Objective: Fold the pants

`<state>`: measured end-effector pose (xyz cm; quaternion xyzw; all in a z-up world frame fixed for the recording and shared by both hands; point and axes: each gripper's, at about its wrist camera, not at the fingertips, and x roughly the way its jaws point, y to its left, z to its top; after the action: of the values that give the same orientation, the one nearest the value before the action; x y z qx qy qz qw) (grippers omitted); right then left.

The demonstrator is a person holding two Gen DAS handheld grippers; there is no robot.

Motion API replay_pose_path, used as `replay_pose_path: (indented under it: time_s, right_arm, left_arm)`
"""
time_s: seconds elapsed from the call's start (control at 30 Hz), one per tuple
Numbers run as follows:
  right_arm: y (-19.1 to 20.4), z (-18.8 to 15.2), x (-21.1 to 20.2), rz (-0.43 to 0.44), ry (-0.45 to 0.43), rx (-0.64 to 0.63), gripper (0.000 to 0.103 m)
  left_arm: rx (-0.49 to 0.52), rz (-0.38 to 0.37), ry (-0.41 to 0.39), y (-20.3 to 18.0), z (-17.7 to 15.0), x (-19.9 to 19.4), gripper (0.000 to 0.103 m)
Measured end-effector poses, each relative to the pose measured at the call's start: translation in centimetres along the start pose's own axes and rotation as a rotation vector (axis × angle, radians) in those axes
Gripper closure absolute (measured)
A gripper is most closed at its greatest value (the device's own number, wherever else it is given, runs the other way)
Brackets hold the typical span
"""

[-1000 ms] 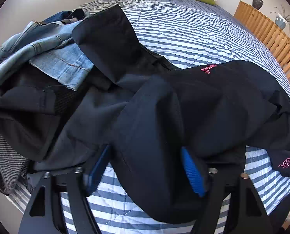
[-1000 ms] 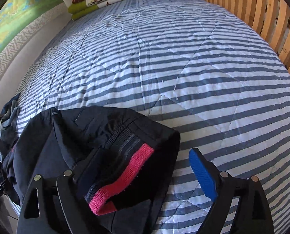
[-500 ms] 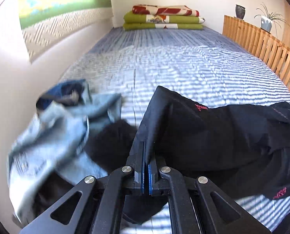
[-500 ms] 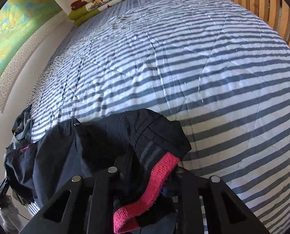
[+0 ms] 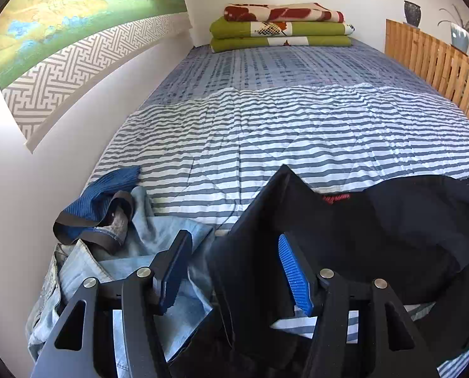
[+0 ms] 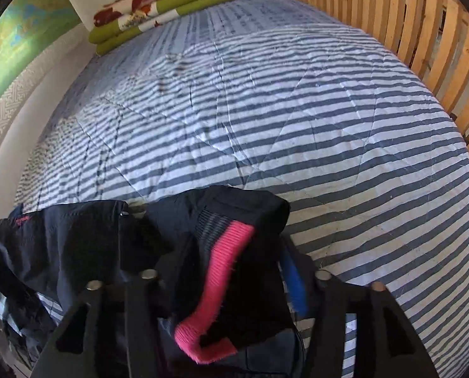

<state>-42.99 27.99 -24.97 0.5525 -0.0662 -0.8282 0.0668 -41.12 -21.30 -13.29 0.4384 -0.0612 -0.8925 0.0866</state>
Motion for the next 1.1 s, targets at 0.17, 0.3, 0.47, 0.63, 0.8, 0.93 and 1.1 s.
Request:
replay_pose_path:
  time_s: [0.17,0.3,0.47,0.63,0.8,0.93,1.1]
  right_arm:
    - [-1.3,-2.0,-3.3,0.026,-0.054,-0.023,0.048]
    - [-2.4,-6.2,-7.4,0.085,-0.106,-0.043,0.047]
    - [-3.3,-14.9,-10.4,0.105,-0.155,-0.065,0.045]
    - [-3.8,-22.2,-9.7,0.137,-0.055,0.002,0.044]
    - [-2.0,-25.0,-7.1,0.241,0.038,0.073,0.037]
    - [1.6,-24.0,-5.2,0.282,0.068,0.043,0.036]
    - [7.0,-23.3,-4.2,0.282,0.085,-0.067,0.033]
  left_arm:
    - [-0.031,-0.001,-0.037,3.9,-4.1,-3.6,0.042]
    - [-0.077,-0.039,0.013,6.1,-9.2,-5.3,0.042]
    - [-0.114,-0.08,0.066,6.3,-14.2,-5.4,0.042]
    - [-0.158,-0.125,0.093,6.3,-16.6,-5.1,0.042]
    - [-0.135,-0.136,0.121,5.4,-17.1,-4.5,0.042]
    - [-0.142,-0.129,0.127,5.3,-17.0,-3.9,0.042]
    - [-0.181,-0.148,0.142,5.9,-16.3,-3.0,0.042]
